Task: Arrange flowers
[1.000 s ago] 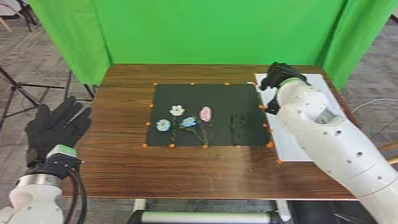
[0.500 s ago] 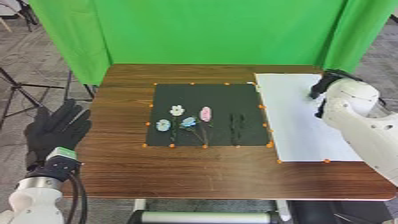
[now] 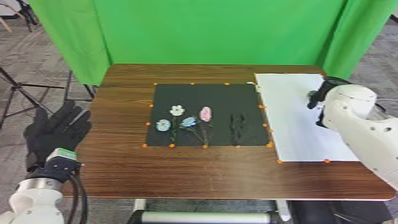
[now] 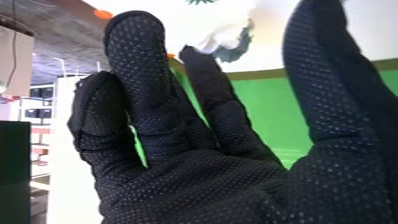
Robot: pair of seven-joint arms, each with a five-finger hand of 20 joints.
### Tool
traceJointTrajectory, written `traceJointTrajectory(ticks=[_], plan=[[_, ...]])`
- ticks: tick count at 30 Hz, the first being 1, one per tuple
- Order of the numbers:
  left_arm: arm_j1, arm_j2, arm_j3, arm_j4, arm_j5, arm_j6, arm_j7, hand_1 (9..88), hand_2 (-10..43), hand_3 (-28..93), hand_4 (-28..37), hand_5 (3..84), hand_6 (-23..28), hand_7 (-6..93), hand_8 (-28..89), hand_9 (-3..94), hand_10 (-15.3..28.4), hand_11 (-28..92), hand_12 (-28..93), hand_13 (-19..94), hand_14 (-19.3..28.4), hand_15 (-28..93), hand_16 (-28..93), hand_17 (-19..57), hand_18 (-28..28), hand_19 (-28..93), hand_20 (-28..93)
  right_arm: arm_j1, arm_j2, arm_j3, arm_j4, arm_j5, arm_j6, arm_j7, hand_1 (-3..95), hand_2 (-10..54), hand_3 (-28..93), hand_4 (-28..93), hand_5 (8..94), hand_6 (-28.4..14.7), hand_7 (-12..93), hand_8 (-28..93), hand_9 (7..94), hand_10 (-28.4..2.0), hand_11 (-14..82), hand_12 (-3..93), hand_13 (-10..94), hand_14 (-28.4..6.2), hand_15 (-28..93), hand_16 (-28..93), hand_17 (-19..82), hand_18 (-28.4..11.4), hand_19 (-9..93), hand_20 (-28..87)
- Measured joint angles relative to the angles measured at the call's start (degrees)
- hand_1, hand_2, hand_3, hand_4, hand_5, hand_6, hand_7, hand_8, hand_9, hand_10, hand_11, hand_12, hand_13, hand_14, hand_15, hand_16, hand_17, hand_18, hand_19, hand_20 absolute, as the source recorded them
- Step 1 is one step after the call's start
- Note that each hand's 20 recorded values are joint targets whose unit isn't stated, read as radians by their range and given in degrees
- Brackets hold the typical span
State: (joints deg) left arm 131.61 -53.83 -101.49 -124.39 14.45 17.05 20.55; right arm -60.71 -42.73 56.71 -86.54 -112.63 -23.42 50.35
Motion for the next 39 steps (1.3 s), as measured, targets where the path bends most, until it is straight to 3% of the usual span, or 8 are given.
traceJointTrajectory(ticks=[4, 7, 8, 11, 19, 26, 34, 39], plan=[[0.0, -0.08, 0.1, -0.03, -0.26, 0.21, 0.04, 27.3, 10.1, 72, -28.3, 39.7, 7.4, 19.3, -10, 33.0, 14.7, 25, 11, 23, 15.3, 41, -8, -5.8, 13.9, 28, 8, -0.4, -0.3, -0.5, 0.8, -0.7, -0.2, -0.2, 51.9, -9.5, 72, -28, 55.2, -7.3, 18, -11, 63.9, -17.2, 15.2, 15.0, 70, -7.8, 57, 35, 39, -24.2, 90, 32], [0.0, 0.0, 0.41, -0.23, -1.32, 1.04, 0.63, 27.4, 10.1, 72, -28.3, 40.0, 7.5, 19.6, -10, 33.3, 14.7, 26, 11, 24, 15.4, 41, -8, -5.6, 13.9, 29, 8, -0.8, -0.3, -0.6, 1.0, -1.7, 0.1, -0.5, 55.1, -9.5, 71, -28, 58.7, -5.3, 21, -12, 69.4, -14.9, 17.8, 18.9, 72, -6.6, 57, 38, 40, -23.8, 91, 33], [0.0, 0.03, 0.5, -0.31, -1.69, 1.32, 0.83, 27.4, 10.0, 72, -28.3, 40.0, 7.5, 19.8, -10, 33.3, 14.7, 26, 11, 24, 15.4, 41, -8, -5.7, 13.9, 29, 8, -1.0, -0.3, -0.8, 1.0, -2.3, 0.3, -0.7, 58.5, -9.5, 68, -28, 61.6, -4.3, 25, -3, 75.0, -12.0, 12.4, 29.2, 73, -6.5, 58, 39, 41, -23.6, 91, 34], [0.0, 0.07, 0.66, -0.45, -2.28, 1.98, 1.29, 27.3, 10.0, 72, -28.3, 40.2, 7.5, 20.1, -10, 33.5, 14.7, 26, 11, 24, 15.4, 41, -8, -5.7, 13.9, 29, 8, -1.9, -0.2, -1.2, 1.1, -3.9, 1.7, -1.2, 59.6, -9.5, 68, -28, 66.3, -2.9, 34, 6, 81.9, -10.0, 13.8, 42.7, 75, -8.0, 62, 35, 43, -23.5, 92, 35], [0.0, 0.2, 1.11, -0.71, -3.45, 3.47, 2.31, 27.4, 10.1, 72, -28.3, 40.7, 7.8, 20.7, -11, 33.8, 14.8, 27, 11, 24, 15.4, 42, -9, -5.6, 13.9, 30, 9, -5.8, 0.6, -2.7, 0.7, -8.8, 16.2, -2.7, 60.8, -9.5, 71, -28, 71.1, -1.6, 40, 12, 85.3, -9.6, 19.0, 49.4, 78, -7.5, 64, 33, 45, -23.8, 93, 36], [0.0, 0.39, 1.16, -0.8, -3.74, 3.61, 2.69, 27.4, 10.1, 72, -28.3, 40.7, 7.7, 20.9, -11, 33.8, 14.8, 27, 10, 24, 15.4, 42, -9, -5.6, 13.9, 30, 8, -8.5, 2.2, -1.9, -5.6, -11.8, 17.6, -6.1, 60.9, -9.5, 71, -28, 70.9, -1.6, 40, 12, 84.8, -9.3, 18.8, 50.0, 78, -7.3, 64, 35, 45, -23.2, 93, 37], [0.2, 0.38, 0.72, -0.82, -3.66, 3.61, 2.52, 27.3, 10.2, 72, -28.3, 40.7, 7.8, 20.9, -11, 33.8, 14.8, 27, 10, 24, 15.4, 43, -9, -5.6, 13.9, 30, 8, -7.3, 0.7, -2.2, -9.1, -26.6, 19.4, -27.3, 59.3, -9.5, 72, -28, 69.6, -1.0, 42, 11, 84.2, -9.0, 18.1, 50.2, 76, -7.7, 64, 35, 43, -22.2, 93, 37], [0.2, 0.34, 0.76, -0.79, -3.67, 3.59, 2.35, 27.3, 10.1, 72, -28.3, 40.6, 7.7, 21.0, -11, 33.8, 14.9, 27, 10, 24, 15.4, 43, -9, -5.6, 13.9, 30, 8, -1.4, -4.1, -9.5, -7.8, -24.1, 19.3, -26.3, 59.2, -9.5, 72, -28, 68.4, -0.9, 43, 10, 83.3, -9.0, 17.1, 48.9, 75, -7.7, 64, 35, 43, -21.9, 92, 37]])
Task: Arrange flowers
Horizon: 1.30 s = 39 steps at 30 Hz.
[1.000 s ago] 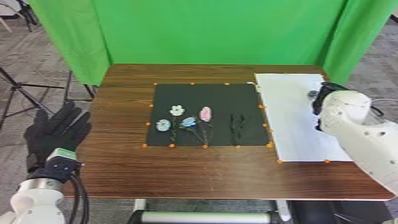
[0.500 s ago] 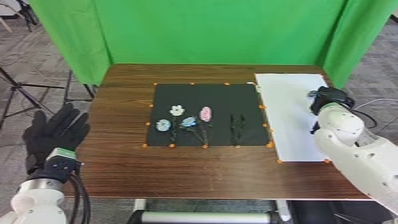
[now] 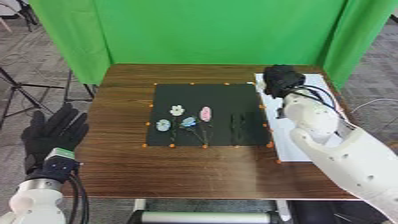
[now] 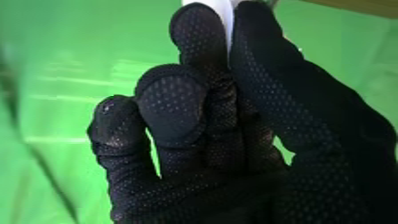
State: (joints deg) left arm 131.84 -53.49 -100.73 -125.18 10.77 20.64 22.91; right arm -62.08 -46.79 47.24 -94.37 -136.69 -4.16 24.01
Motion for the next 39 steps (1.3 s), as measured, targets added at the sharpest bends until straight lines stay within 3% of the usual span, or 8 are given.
traceJointTrajectory(ticks=[7, 19, 22, 25, 27, 32, 35, 39], plan=[[0.0, 0.03, 0.01, 0.04, 0.16, -0.01, -0.64, 27.3, 10.1, 72, -28.3, 40.5, 7.7, 21.0, -11, 33.8, 14.9, 27, 10, 24, 15.4, 42, -9, -5.5, 13.8, 30, 8, 5.9, -5.0, -8.3, 2.7, 5.1, -1.7, -2.4, 59.2, -9.5, 72, -28, 67.7, -0.8, 44, 9, 82.7, -8.8, 16.4, 47.8, 74, -7.7, 64, 35, 42, -21.9, 92, 38], [0.2, 0.08, -0.59, 0.05, 0.77, -0.45, -0.74, 27.2, 10.1, 72, -28.3, 39.4, 7.3, 20.1, -11, 32.4, 14.6, 26, 10, 23, 15.2, 41, -9, -5.4, 13.6, 29, 8, 5.6, -4.1, -9.6, 3.4, 1.2, -4.3, -2.6, 59.0, -9.5, 72, -28, 67.1, -0.7, 45, 8, 81.1, -8.9, 12.9, 44.1, 73, -7.2, 62, 40, 41, -21.8, 90, 38], [0.2, 0.06, -0.64, 0.05, 2.02, -1.06, -1.54, 27.2, 10.1, 72, -28.3, 39.3, 7.3, 20.0, -11, 31.5, 14.5, 25, 10, 21, 14.8, 40, -9, -5.6, 13.4, 29, 8, 5.6, -3.5, -9.9, 3.4, 0.5, -5.0, -2.8, 59.0, -9.5, 72, -28, 67.0, -0.6, 45, 8, 80.7, -9.0, 11.9, 42.8, 73, -7.1, 61, 40, 41, -21.8, 90, 38], [-0.1, 0.05, -0.15, 0.23, 4.94, -1.08, -2.99, 27.3, 10.1, 71, -28.3, 39.3, 7.3, 19.9, -11, 31.0, 14.7, 25, 10, 20, 14.6, 40, -9, -5.6, 13.3, 29, 8, 5.2, -3.3, -9.9, 3.4, -1.1, -5.8, -3.0, 59.0, -9.5, 72, -28, 66.9, -0.5, 45, 7, 80.5, -9.0, 11.5, 42.2, 72, -6.9, 60, 41, 41, -21.8, 89, 38], [-0.6, 0.05, 0.71, 0.47, 5.74, -1.08, -3.31, 27.4, 10.2, 71, -28.3, 39.3, 7.4, 19.8, -11, 30.7, 14.7, 25, 10, 20, 14.5, 40, -9, -5.6, 13.3, 29, 8, 4.9, -3.3, -9.8, 3.4, -1.7, -6.3, -3.1, 57.6, -9.5, 72, -28, 66.6, -0.5, 45, 6, 80.0, -8.9, 10.7, 41.3, 72, -7.0, 59, 41, 40, -21.8, 89, 38], [-2.1, 0.09, 2.29, 0.75, 5.09, -0.58, -3.41, 27.4, 10.2, 72, -28.3, 39.2, 7.6, 19.8, -11, 28.2, 14.4, 25, 10, 15, 13.3, 38, -9, -5.8, 13.1, 29, 9, 4.1, -3.5, -9.4, 3.5, -2.4, -8.9, -3.6, 54.6, -9.5, 72, -28, 65.4, -1.6, 40, 2, 76.2, -10.1, 11.1, 36.1, 70, -8.0, 58, 39, 39, -22.3, 88, 38], [-2.7, 0.2, 2.56, 0.75, 4.6, 0.42, -3.3, 27.4, 10.1, 72, -28.3, 38.5, 7.5, 18.8, -11, 26.1, 13.9, 22, 9, 13, 12.6, 34, -10, -5.9, 12.6, 28, 8, 3.5, -3.8, -8.2, 3.1, -1.8, -11.4, -3.3, 55.1, -9.5, 72, -28, 64.9, -1.7, 39, 1, 74.1, -10.7, 12.4, 33.0, 69, -7.7, 57, 40, 38, -22.2, 87, 38], [-3.2, 0.22, 2.63, 0.9, 4.53, 0.42, -3.42, 27.3, 10.0, 72, -28.3, 36.7, 7.0, 16.6, -11, 22.2, 12.9, 19, 7, 10, 11.0, 28, -10, -5.9, 11.8, 27, 8, 3.3, -3.9, -7.5, 2.5, 0.5, -12.1, -2.0, 54.6, -9.5, 71, -28, 63.5, -2.0, 37, 0, 69.9, -12.1, 16.7, 25.9, 69, -7.0, 54, 40, 38, -21.9, 86, 37]])
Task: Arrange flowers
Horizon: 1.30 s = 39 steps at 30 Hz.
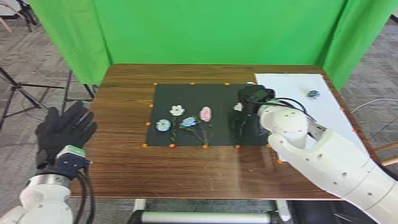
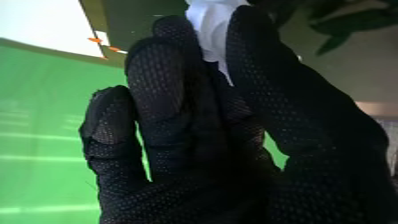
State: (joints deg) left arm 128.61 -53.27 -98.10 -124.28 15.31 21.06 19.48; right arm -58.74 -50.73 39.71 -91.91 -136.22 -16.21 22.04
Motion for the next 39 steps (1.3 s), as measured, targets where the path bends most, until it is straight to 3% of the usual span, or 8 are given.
traceJointTrajectory(ticks=[7, 12, 15, 19, 24, 28, 35, 39], plan=[[-2.3, 1.12, 2.0, 1.61, 0.47, -0.21, -0.2, 27.0, 9.7, 71, -28.3, 33.2, 6.3, 14.8, -10, 15.2, 11.3, 16, 6, 2, 9.4, 23, -10, -6.6, 10.3, 23, 8, -0.3, 0.0, 0.5, -1.7, 1.6, -0.7, 1.0, 54.9, -9.5, 72, -28, 62.5, -1.9, 34, -1, 66.2, -13.3, 18.5, 17.7, 69, -4.6, 48, 41, 38, -21.5, 84, 35], [-5.6, 1.58, 3.55, 4.45, 2.52, -0.82, -2.84, 25.3, 9.9, 69, -28.3, 31.2, 5.9, 11.9, -9, 13.0, 10.5, 13, 5, 0, 8.5, 19, -9, -7.4, 10.0, 21, 8, -0.7, -0.1, 1.3, -2.4, 1.2, -2.1, 0.9, 53.9, -9.5, 72, -28, 60.3, -1.7, 29, -10, 65.2, -13.6, 18.1, 17.1, 69, -4.7, 47, 40, 38, -21.6, 84, 34], [-6.9, 1.6, 3.61, 5.45, 3.54, -2.21, -4.77, 24.1, 10.5, 68, -28.3, 30.3, 5.6, 10.9, -9, 12.1, 10.3, 12, 5, -1, 8.3, 17, -9, -7.9, 9.7, 19, 8, -1.2, -0.1, 2.0, -3.5, 1.2, -3.1, 1.2, 53.0, -9.5, 72, -28, 58.1, -2.0, 26, -15, 64.3, -13.7, 18.0, 17.0, 68, -5.1, 46, 39, 38, -21.7, 85, 34], [-8.6, 1.6, 4.04, 6.63, 6.5, -5.82, -7.37, 23.5, 10.5, 68, -28.3, 28.8, 5.3, 9.9, -9, 11.5, 10.0, 10, 5, -2, 8.4, 15, -8, -8.4, 9.4, 18, 9, -1.5, 0.1, 2.4, -5.3, 1.3, -5.2, 1.3, 50.8, -9.5, 73, -28, 54.4, -2.7, 25, -14, 62.1, -14.4, 17.3, 16.8, 68, -5.7, 47, 38, 38, -22.0, 85, 34], [-12.2, 1.62, 6.45, 8.22, 8.41, -7.47, -8.37, 23.4, 10.3, 68, -28.3, 27.4, 4.6, 9.4, -8, 11.2, 9.8, 9, 6, -2, 7.6, 13, -8, -8.3, 9.3, 17, 9, -2.1, 0.5, 3.6, -7.5, 1.9, -6.7, 1.9, 47.2, -9.5, 76, -28, 49.4, -3.4, 21, -14, 60.8, -14.6, 17.3, 16.5, 68, -8.3, 57, 33, 38, -22.3, 86, 33], [-15.2, 1.72, 9.44, 9.56, 8.55, -7.47, -8.41, 23.3, 10.3, 68, -28.3, 27.0, 4.5, 9.4, -8, 11.2, 9.8, 9, 6, -2, 7.5, 13, -7, -8.3, 9.3, 16, 9, -2.6, 1.5, 4.3, -7.9, 2.7, -3.8, 2.8, 46.5, -9.5, 77, -28, 48.5, -3.6, 21, -14, 59.2, -15.1, 16.7, 16.2, 68, -8.6, 58, 32, 38, -22.6, 86, 33], [-17.1, 1.72, 11.36, 10.18, 8.03, -7.49, -8.04, 23.3, 9.6, 69, -28.3, 29.9, 4.9, 10.3, -8, 20.1, 12.1, 13, 7, 10, 11.1, 17, -5, -6.2, 10.9, 19, 10, -3.4, 3.3, 8.4, -7.6, 3.9, -3.5, 8.7, 44.9, -9.5, 79, -28, 45.8, -4.9, 19, -13, 50.2, -17.6, 12.4, 14.6, 65, -10.0, 61, 30, 37, -23.2, 86, 32], [-19.1, 1.94, 12.86, 11.42, 7.64, -9.42, -7.8, 23.3, 9.6, 70, -28.3, 33.6, 6.1, 12.1, -8, 25.0, 13.6, 16, 8, 15, 14.1, 24, -5, -5.4, 11.6, 20, 9, -1.6, 3.5, 9.4, -2.7, 5.5, -1.5, 11.0, 43.9, -9.5, 80, -28, 44.0, -5.7, 19, -13, 47.5, -17.1, 11.7, 14.3, 63, -11.0, 64, 28, 36, -23.1, 85, 32]])
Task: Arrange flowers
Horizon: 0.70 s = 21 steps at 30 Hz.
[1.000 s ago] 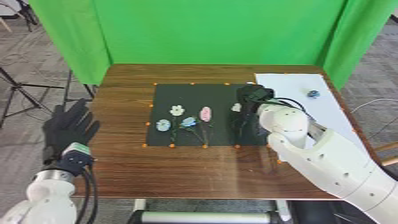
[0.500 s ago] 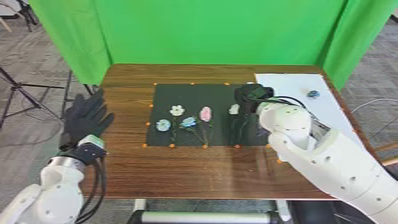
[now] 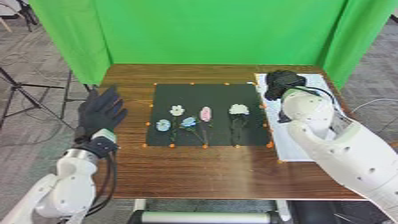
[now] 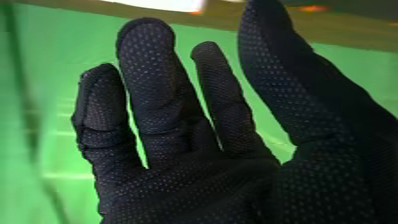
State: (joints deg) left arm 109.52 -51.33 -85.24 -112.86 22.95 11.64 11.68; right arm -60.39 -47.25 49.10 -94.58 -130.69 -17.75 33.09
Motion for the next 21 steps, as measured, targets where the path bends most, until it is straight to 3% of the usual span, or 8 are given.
traceJointTrajectory(ticks=[2, 5, 11, 15, 19, 21], plan=[[-1.3, 0.39, 1.29, 0.33, -0.2, -0.82, 0.02, 23.4, 9.5, 70, -28.3, 33.9, 6.1, 12.4, -9, 25.7, 13.7, 16, 8, 16, 14.3, 25, -5, -5.3, 11.8, 21, 9, 1.0, -0.1, 1.1, 4.1, 2.8, 3.0, 0.4, 42.6, -9.5, 79, -28, 41.5, -6.3, 18, -12, 45.0, -17.4, 10.7, 13.9, 63, -11.3, 65, 26, 36, -23.3, 85, 32], [-2.7, 0.85, 2.59, 0.25, -0.34, -0.95, 0.09, 23.5, 9.6, 70, -28.3, 34.2, 6.3, 12.4, -9, 26.1, 13.8, 17, 8, 16, 14.4, 26, -6, -5.4, 11.9, 21, 9, 2.5, -0.1, 3.1, 9.5, 6.8, 5.2, 2.3, 39.6, -9.5, 76, -28, 36.6, -7.6, 16, -11, 40.6, -18.5, 10.6, 12.2, 62, -11.7, 67, 24, 36, -23.4, 85, 32], [-1.9, 0.58, 1.62, -1.11, -0.74, -0.84, 1.0, 23.4, 9.6, 70, -28.3, 34.5, 6.4, 12.4, -9, 26.3, 13.7, 17, 8, 17, 14.5, 27, -6, -5.3, 12.0, 21, 8, 6.0, 0.4, 2.1, 16.1, 8.7, 3.9, 4.7, 39.6, -9.5, 73, -28, 34.9, -7.0, 15, -11, 38.0, -17.6, 11.0, 10.6, 61, -12.6, 69, 24, 36, -23.9, 86, 32], [-0.7, -0.13, 1.14, -1.54, -0.79, -0.85, 1.15, 24.6, 9.8, 71, -28.2, 35.0, 6.7, 12.4, -9, 26.4, 13.7, 17, 8, 17, 14.6, 27, -6, -5.3, 12.1, 22, 8, 7.0, 0.1, 2.4, 17.4, 9.0, -3.2, 4.8, 42.0, -9.5, 77, -28, 36.0, -4.5, 16, -12, 37.9, -17.2, 10.9, 10.3, 60, -13.3, 68, 24, 35, -24.6, 86, 32], [-0.3, -0.33, 1.19, -1.55, -0.8, -1.02, 1.17, 25.2, 9.9, 72, -28.2, 35.6, 6.8, 12.3, -9, 26.9, 13.9, 17, 8, 17, 14.7, 27, -7, -5.2, 12.1, 22, 8, 8.2, -1.1, 2.4, 20.0, 9.5, -14.2, 4.9, 45.6, -9.5, 79, -28, 35.0, -2.7, 17, -14, 36.1, -20.3, 9.0, 9.7, 60, -13.3, 68, 23, 35, -24.9, 85, 32], [-0.3, -0.33, 1.18, -1.55, -0.72, -1.26, 1.0, 25.2, 9.8, 71, -28.2, 35.7, 6.8, 12.1, -9, 27.2, 13.8, 17, 8, 17, 14.8, 27, -7, -5.2, 12.2, 22, 8, 8.7, -1.6, 2.3, 21.3, 10.1, -15.8, 5.7, 48.0, -9.5, 77, -28, 35.9, -3.3, 18, -14, 38.4, -22.1, 9.0, 9.6, 61, -10.9, 64, 27, 35, -24.9, 86, 33]])
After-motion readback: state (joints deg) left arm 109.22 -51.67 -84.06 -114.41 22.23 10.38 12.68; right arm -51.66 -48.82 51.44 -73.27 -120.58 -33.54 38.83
